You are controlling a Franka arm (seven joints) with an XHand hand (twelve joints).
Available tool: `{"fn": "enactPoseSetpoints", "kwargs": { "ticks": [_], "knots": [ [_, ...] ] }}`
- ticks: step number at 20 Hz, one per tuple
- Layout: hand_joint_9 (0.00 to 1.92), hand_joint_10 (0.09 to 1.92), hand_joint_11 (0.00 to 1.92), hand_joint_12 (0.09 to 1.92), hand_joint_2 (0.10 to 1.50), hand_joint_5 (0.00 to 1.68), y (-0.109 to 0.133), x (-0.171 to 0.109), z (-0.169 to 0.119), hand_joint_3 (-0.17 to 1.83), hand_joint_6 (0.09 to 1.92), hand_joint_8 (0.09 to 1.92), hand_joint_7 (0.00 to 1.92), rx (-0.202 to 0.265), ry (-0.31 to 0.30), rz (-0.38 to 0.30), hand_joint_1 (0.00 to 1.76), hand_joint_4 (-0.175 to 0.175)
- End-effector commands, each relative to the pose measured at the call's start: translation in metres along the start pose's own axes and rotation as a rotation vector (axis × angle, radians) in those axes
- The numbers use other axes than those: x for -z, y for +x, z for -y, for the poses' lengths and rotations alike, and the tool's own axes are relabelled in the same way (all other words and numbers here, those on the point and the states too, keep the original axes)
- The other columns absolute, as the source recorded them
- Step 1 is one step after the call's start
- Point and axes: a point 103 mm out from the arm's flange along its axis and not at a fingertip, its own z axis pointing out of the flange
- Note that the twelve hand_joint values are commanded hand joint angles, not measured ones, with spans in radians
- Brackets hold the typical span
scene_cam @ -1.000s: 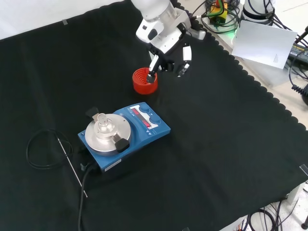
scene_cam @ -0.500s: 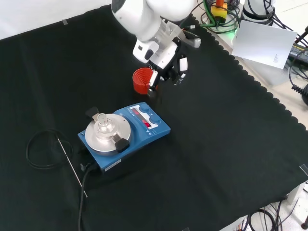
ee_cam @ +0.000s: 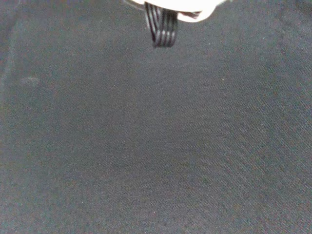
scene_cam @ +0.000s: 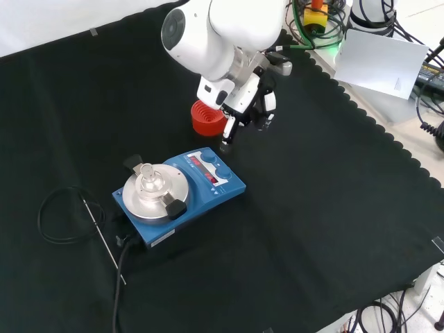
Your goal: Turn on the heater.
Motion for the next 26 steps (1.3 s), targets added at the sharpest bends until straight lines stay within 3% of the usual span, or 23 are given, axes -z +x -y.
{"fn": "enactPoseSetpoints", "kwargs": {
  "ticks": [1,26],
  "knots": [
    [1.56,1.37,1.17,1.2,0.77,0.23,0.005,-0.001,-0.003,0.83,0.11,1.43,1.45,-0.003,0.035,0.03,1.39,-0.037],
    [1.58,1.41,1.16,1.25,0.71,0.28,0.007,0.004,-0.023,0.96,0.09,1.48,1.47,-0.023,0.171,0.069,1.4,-0.038]
  ]
}}
